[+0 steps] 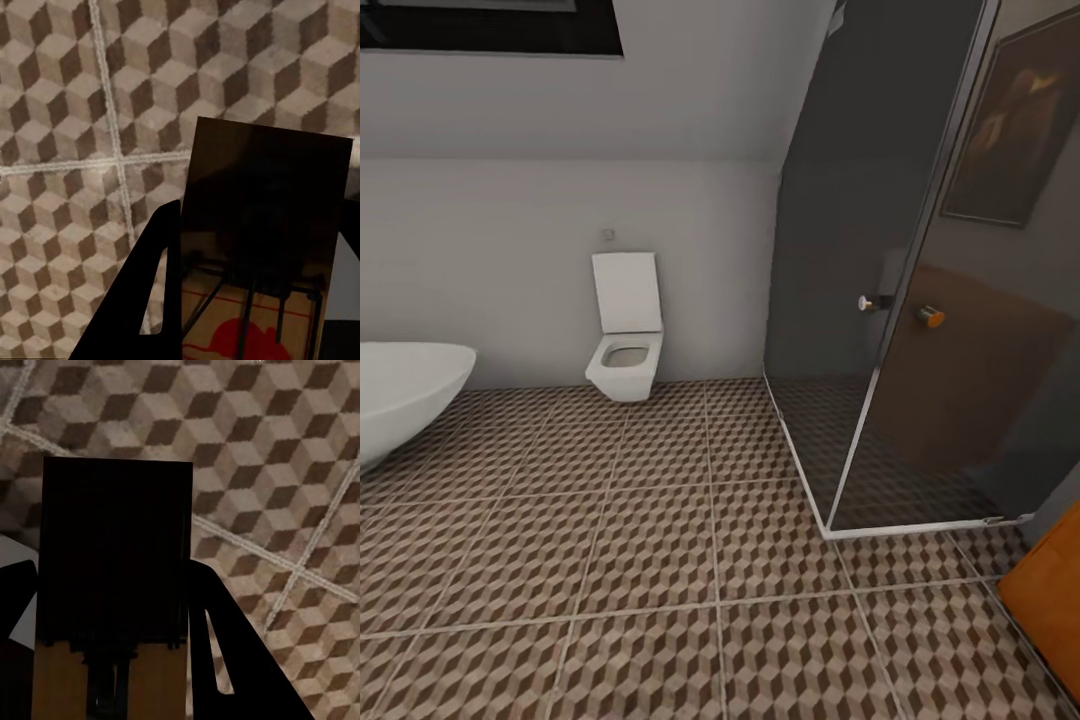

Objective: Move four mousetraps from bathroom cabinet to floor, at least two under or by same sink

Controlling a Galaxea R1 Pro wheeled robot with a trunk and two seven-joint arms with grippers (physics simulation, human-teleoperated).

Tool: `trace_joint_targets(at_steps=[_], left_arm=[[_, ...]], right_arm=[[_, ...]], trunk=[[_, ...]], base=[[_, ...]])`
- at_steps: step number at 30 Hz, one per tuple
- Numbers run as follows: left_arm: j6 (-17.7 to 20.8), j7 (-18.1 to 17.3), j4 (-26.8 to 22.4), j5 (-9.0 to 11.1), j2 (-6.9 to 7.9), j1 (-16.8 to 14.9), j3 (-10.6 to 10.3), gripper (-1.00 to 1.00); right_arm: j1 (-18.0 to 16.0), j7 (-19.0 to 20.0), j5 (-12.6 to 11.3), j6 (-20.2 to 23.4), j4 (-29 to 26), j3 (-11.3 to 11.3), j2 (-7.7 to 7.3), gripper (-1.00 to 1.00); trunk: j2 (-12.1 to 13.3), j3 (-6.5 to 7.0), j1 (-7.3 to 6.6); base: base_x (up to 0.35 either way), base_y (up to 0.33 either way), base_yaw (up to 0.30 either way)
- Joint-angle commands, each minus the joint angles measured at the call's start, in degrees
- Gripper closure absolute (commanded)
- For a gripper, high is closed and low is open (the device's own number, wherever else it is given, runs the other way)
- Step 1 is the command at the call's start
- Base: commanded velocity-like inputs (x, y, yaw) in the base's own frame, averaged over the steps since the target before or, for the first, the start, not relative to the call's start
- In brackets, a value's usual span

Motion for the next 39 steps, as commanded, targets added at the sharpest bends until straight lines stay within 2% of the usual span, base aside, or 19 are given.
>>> trace_joint_targets(at_steps=[1, 39], left_arm=[[-0.4, 0.5, -0.3, 0.4, 0.07, -0.1, -0.5, 1.0], [-0.4, 0.5, -0.2, 0.4, 0.2, 0.0, -0.5, 1.0]], right_arm=[[0.0, -0.2, -0.6, -0.2, -0.1, 0.5, 0.02, 1.0], [0.0, -0.2, -0.6, -0.4, 0.1, 0.5, 0.09, 1.0]], trunk=[[0.0, -0.11, -0.01], [0.0, -2.85, -0.01]], base=[[0.0, 0.0, 0.136], [0.0, 0.0, 0.188]])
